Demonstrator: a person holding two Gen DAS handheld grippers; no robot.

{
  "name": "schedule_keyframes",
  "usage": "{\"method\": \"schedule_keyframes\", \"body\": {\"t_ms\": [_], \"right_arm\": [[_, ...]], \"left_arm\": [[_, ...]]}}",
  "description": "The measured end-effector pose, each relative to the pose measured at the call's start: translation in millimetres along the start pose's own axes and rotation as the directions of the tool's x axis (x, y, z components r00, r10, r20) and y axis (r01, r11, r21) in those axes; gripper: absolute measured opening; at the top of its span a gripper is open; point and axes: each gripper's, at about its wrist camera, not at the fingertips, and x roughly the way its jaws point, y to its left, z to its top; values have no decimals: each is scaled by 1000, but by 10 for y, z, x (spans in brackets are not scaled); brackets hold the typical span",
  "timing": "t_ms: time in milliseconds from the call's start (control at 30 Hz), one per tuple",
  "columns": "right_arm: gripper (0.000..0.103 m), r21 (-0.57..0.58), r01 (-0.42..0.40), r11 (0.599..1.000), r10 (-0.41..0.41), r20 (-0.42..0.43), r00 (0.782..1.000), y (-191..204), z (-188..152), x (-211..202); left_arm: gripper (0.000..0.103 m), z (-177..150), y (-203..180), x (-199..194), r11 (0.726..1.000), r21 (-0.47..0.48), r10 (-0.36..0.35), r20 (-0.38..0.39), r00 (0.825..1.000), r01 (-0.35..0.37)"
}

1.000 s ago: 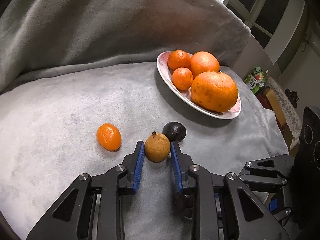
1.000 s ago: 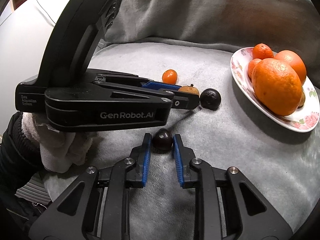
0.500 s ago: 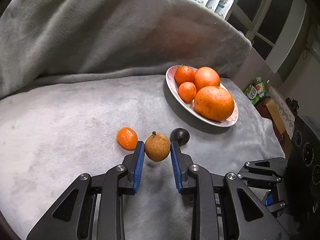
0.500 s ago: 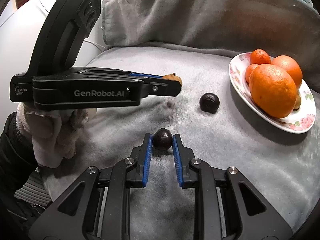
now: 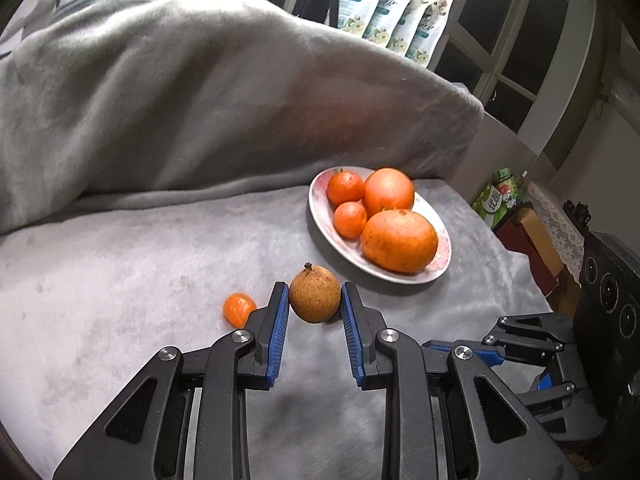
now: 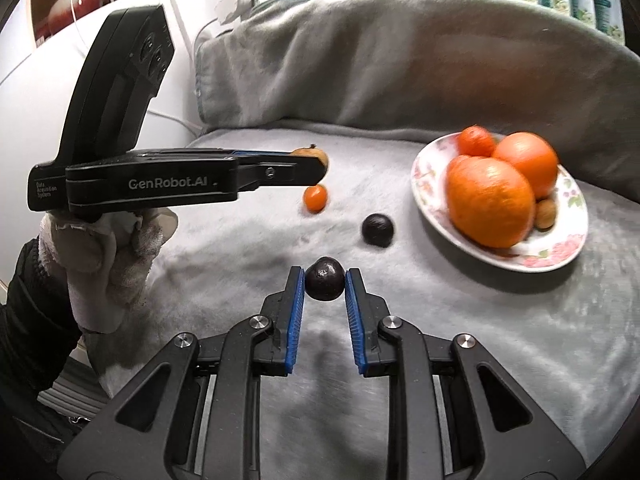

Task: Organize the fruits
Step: 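Carry the dark fruit and longan over the plate with both grippers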

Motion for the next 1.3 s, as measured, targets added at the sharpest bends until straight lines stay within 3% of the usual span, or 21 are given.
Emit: {"method": "schedule_keyframes", "body": {"t_ms": [633,1300], "right_arm": [[22,99,104,990,-116,114,987,-555,175,-463],[22,205,184,961,-219,159,963,-1251,343,-634]], "left_arm": [[25,180,-229,74,999,36,-31,23,999,30],[25,357,-534,210,992,129,9,58,998,-16]]}}
